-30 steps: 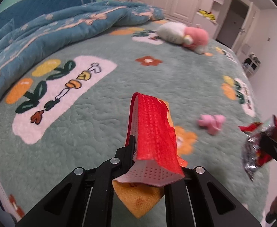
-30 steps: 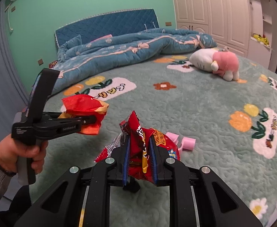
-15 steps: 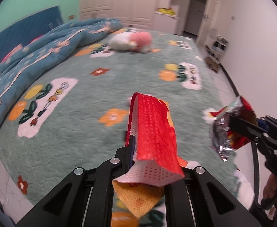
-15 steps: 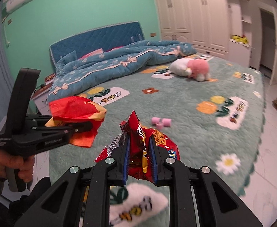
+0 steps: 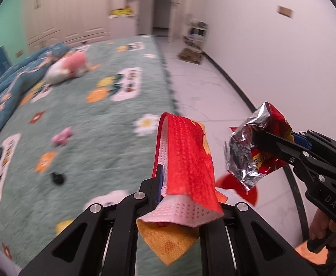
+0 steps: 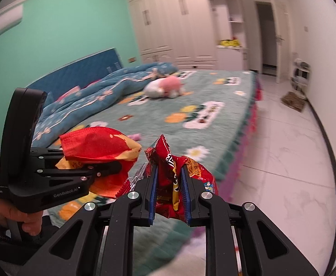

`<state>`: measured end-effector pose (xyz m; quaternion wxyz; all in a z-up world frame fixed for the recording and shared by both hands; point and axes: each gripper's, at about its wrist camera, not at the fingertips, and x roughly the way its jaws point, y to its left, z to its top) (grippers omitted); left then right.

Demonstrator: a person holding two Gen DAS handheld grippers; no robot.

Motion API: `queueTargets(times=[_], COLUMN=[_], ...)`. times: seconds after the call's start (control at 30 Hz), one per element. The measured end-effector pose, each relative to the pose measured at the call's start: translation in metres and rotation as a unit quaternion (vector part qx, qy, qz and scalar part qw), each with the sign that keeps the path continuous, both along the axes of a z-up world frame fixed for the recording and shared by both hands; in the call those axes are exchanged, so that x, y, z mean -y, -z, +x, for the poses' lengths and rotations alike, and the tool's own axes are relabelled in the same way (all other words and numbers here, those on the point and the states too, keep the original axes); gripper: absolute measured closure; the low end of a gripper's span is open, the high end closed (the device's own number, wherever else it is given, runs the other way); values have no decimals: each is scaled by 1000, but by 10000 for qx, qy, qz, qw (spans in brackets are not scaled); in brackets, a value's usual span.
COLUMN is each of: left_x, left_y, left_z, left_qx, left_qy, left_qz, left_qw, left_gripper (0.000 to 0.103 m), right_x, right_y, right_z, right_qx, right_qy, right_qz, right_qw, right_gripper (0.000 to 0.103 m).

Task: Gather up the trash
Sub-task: 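Lift the red packet and snack bag and carry both tools over the orange bin, then open both tools to drop the packet and snack bag into the bin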

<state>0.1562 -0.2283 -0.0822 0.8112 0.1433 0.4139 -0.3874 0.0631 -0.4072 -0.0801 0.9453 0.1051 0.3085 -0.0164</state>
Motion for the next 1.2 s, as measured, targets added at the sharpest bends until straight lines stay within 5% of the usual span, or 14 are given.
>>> queueTargets(times=[0.5,0.93,1.2], left_x=[148,233,268], left_y=[40,95,159], left_z=[-69,-92,-85], left_qx=[-206,-524,-1154], left_qy=[1643,2228,2206], left_qz=[419,843,1271], left_qw=[9853,9698,9601], left_gripper=[92,92,92], right_x=[124,191,222], right_y=[40,93,167], right_z=[-107,-159,-155], right_qx=[-349,-805,-1397], right_qy=[1574,2336,2580], right_qz=[243,450,766], right_qw=[9866,9679,9529], right_gripper=[84,84,84])
